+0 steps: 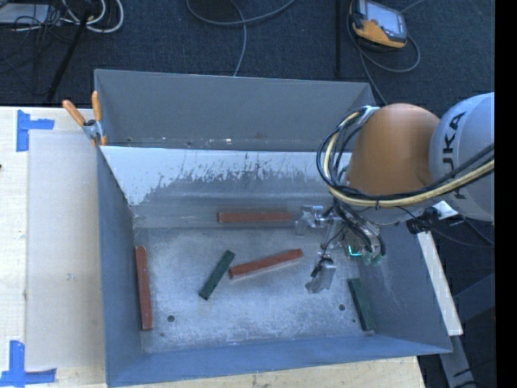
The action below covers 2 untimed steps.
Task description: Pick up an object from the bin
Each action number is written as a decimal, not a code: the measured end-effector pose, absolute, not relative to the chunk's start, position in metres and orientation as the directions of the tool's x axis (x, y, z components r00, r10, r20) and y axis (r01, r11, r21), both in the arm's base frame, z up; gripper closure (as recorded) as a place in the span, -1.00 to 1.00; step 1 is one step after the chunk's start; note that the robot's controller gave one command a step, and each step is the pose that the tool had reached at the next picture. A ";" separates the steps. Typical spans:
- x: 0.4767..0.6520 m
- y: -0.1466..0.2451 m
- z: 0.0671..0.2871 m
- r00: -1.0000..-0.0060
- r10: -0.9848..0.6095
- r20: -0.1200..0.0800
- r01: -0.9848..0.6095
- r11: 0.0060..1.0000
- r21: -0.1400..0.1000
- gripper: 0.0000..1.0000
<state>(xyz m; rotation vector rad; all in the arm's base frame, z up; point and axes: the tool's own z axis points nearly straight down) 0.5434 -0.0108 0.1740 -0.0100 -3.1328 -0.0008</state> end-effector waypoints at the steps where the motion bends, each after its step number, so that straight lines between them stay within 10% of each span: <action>1: 0.569 0.005 0.065 -1.000 -0.029 0.006 -0.029 1.000 0.001 -1.00; 2: 0.570 0.005 0.070 -1.000 -0.029 -0.001 -0.029 1.000 0.000 1.00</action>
Offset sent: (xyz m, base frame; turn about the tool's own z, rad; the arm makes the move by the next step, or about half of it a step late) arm 0.0264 0.0154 -0.1040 -0.0426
